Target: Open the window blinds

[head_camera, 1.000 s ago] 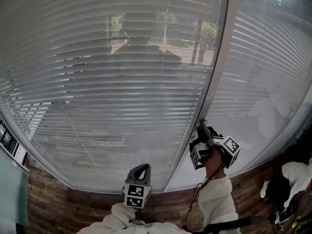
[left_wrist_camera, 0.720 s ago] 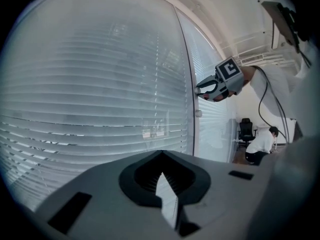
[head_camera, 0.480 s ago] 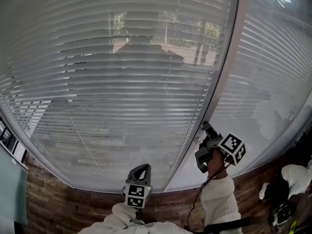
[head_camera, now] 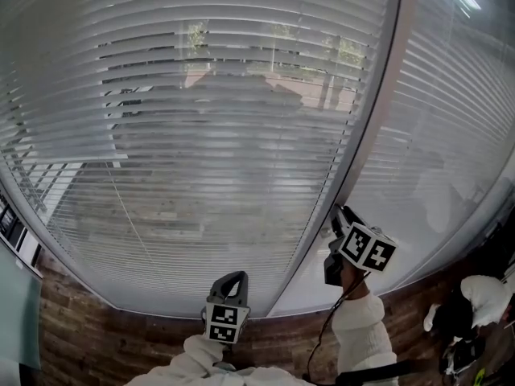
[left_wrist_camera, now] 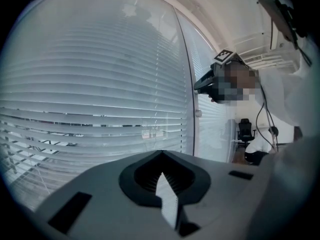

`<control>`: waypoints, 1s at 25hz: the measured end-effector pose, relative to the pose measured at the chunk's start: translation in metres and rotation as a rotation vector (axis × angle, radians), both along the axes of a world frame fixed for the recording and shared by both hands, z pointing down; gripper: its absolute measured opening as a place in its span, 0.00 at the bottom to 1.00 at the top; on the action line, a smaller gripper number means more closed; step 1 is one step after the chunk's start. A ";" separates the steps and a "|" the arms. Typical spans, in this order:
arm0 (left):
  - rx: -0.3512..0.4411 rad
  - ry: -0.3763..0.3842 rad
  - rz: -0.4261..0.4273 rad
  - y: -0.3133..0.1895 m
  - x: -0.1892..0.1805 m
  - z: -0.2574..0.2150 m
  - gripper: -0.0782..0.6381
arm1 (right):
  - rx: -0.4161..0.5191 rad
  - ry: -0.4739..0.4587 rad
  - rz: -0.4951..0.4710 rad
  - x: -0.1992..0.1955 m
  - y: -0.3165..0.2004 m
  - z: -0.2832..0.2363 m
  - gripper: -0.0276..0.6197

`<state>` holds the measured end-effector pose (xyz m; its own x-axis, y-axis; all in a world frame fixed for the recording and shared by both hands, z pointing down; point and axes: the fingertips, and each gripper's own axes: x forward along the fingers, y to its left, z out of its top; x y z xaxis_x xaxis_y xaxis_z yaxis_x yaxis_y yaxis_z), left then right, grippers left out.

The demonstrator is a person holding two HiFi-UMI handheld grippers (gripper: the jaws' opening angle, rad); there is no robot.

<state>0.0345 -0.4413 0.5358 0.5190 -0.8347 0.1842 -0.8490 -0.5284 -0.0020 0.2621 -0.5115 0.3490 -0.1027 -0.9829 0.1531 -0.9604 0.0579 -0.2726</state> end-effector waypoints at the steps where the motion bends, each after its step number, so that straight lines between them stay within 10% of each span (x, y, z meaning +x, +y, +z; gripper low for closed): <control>1: -0.001 -0.001 -0.001 0.000 -0.001 0.000 0.11 | -0.002 0.043 -0.001 0.000 0.000 0.000 0.24; 13: -0.004 -0.013 -0.046 0.007 -0.022 0.001 0.11 | 0.008 0.573 0.007 -0.010 0.003 -0.002 0.24; 25: -0.014 -0.021 -0.079 0.014 -0.034 0.004 0.11 | 0.015 0.913 -0.006 -0.021 0.006 -0.003 0.24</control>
<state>0.0010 -0.4276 0.5400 0.4477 -0.8700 0.2065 -0.8878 -0.4600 -0.0130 0.2410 -0.5055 0.3463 0.0471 -0.9852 0.1649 -0.8022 0.0611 0.5939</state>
